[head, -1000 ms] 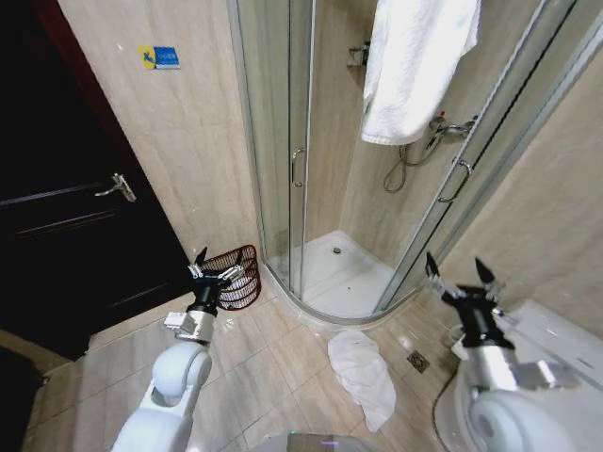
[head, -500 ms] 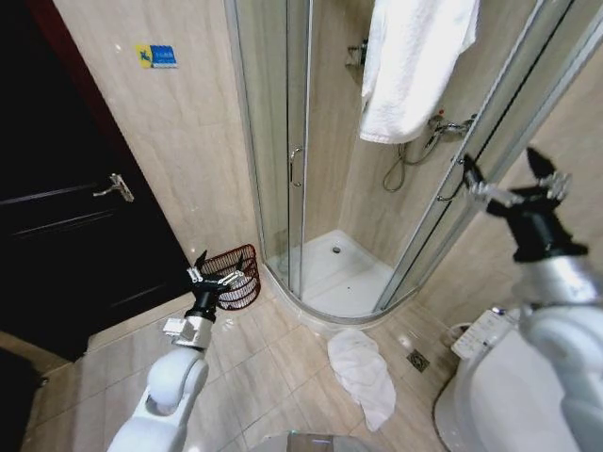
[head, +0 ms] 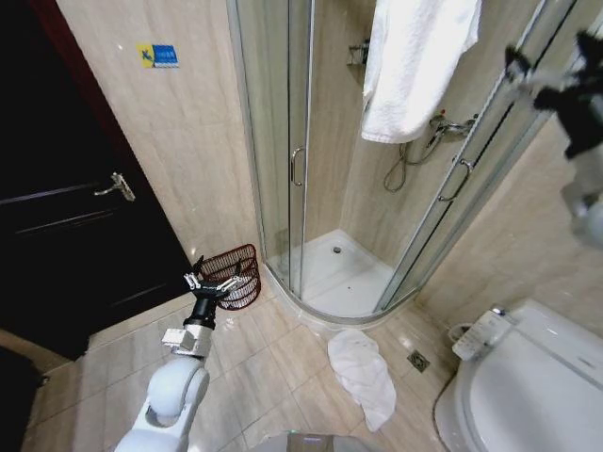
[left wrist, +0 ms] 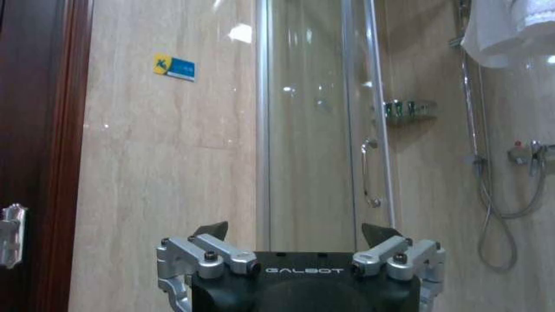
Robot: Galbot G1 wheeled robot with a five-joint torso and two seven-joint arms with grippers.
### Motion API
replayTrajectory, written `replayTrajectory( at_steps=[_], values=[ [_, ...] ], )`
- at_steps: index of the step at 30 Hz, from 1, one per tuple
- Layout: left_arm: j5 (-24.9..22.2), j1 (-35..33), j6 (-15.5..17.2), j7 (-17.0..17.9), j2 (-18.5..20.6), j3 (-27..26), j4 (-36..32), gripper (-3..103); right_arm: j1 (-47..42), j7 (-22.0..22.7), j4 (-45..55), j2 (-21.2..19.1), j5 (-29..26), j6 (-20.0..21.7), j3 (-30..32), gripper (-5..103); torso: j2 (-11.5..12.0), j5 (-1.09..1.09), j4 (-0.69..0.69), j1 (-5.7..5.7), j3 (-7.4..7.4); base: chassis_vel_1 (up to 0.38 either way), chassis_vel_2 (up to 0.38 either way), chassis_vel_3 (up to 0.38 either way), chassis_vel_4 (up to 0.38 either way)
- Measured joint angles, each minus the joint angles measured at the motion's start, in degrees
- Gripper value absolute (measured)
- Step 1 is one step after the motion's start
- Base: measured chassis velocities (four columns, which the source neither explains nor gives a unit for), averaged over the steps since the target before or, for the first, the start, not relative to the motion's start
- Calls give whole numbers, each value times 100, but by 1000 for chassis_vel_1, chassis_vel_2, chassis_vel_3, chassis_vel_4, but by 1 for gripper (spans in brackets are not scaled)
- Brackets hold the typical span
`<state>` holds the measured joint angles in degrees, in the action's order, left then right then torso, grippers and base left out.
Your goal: Discard the used towel into the hamper.
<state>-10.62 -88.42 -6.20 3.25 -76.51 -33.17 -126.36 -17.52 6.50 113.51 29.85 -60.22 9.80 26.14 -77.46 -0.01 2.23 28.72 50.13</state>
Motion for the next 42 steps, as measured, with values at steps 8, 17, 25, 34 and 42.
replayTrajectory(
  at_steps=[8, 17, 25, 34, 42],
  values=[
    [-19, -3, 8, 5, -32, -87, 3, 100, 3035, 511, -1190, 928, 204, 275, -2319, 100, 5, -6, 3, -3, -4, 0, 0, 0, 0],
    [-88, 70, -58, 2, -81, -149, 161, 100, 4959, 1241, -3022, 2445, 542, 571, -3565, 100, 8, -2, 2, -5, -5, 0, 0, 0, 0],
    [-274, 139, -130, -32, -57, -276, 261, 100, 5244, 1882, -3490, 3038, 479, 917, -3785, 100, 11, 0, 1, -6, -7, 0, 0, 0, 0],
    [-425, 141, -245, -119, -6, -418, 412, 100, 5208, 1991, -3563, 3098, 582, 860, -3818, 89, 12, 1, 0, -7, -8, 0, 0, 0, 0],
    [-491, 112, -349, -143, 25, -460, 494, 100, 5201, 1980, -3679, 3123, 608, 774, -3875, 57, 13, 1, 0, -7, -8, 0, 0, 0, 0]
  ],
)
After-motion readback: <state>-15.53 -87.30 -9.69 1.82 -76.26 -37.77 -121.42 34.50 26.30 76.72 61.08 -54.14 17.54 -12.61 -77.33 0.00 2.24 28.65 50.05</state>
